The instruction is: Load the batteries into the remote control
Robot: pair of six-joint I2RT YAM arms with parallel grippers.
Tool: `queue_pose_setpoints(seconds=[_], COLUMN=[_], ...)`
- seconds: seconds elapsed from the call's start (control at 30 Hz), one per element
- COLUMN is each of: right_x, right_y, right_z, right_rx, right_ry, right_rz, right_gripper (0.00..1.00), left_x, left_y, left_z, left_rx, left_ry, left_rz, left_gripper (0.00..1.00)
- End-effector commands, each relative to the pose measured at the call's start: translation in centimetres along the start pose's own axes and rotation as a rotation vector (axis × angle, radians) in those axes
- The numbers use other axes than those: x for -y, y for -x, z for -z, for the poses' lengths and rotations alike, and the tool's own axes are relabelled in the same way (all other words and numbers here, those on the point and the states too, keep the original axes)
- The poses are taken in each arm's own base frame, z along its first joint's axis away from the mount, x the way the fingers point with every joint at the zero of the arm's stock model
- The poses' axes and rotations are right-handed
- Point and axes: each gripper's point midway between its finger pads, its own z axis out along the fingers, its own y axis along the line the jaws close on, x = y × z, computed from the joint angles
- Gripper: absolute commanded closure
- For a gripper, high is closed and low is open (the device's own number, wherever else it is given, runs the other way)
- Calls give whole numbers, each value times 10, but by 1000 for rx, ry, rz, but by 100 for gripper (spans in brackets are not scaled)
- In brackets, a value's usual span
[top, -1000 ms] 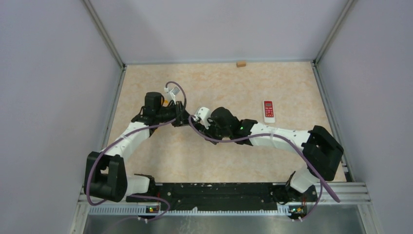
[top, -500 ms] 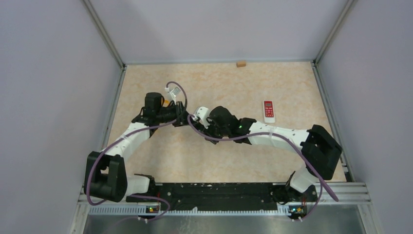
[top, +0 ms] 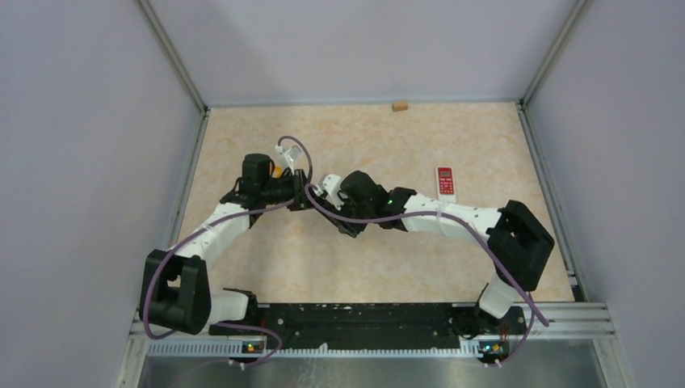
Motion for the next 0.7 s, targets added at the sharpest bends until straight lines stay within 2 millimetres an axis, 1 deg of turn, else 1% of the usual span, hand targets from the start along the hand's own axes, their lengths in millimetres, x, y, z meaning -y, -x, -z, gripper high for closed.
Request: queue_pose_setpoints(seconds=[0.0,0.2,0.33,0.5,0.67], right_x=[17,18,16,16,17], right_y=[48,38,30,21,20], right_z=[2,11,19,29,38], right_rx=[138,59,4,-33,-36], right_ry=[-48,-54,-48,-49,-58], right_rz=[-45,-53,-67,-66,-60], right_gripper=[69,64,61,58,55], left_x=[70,72,67,55,47], left_y=[-14,-10,-5,-1,2], left_z=[11,6,-1,-11,-18], left_rx=[-151,-187,-196,-201,-194], left_ry=[-295,-343,-335,-305,-273], left_rz=[44,123,154,192,210], left_gripper=[100,100,100,100,100])
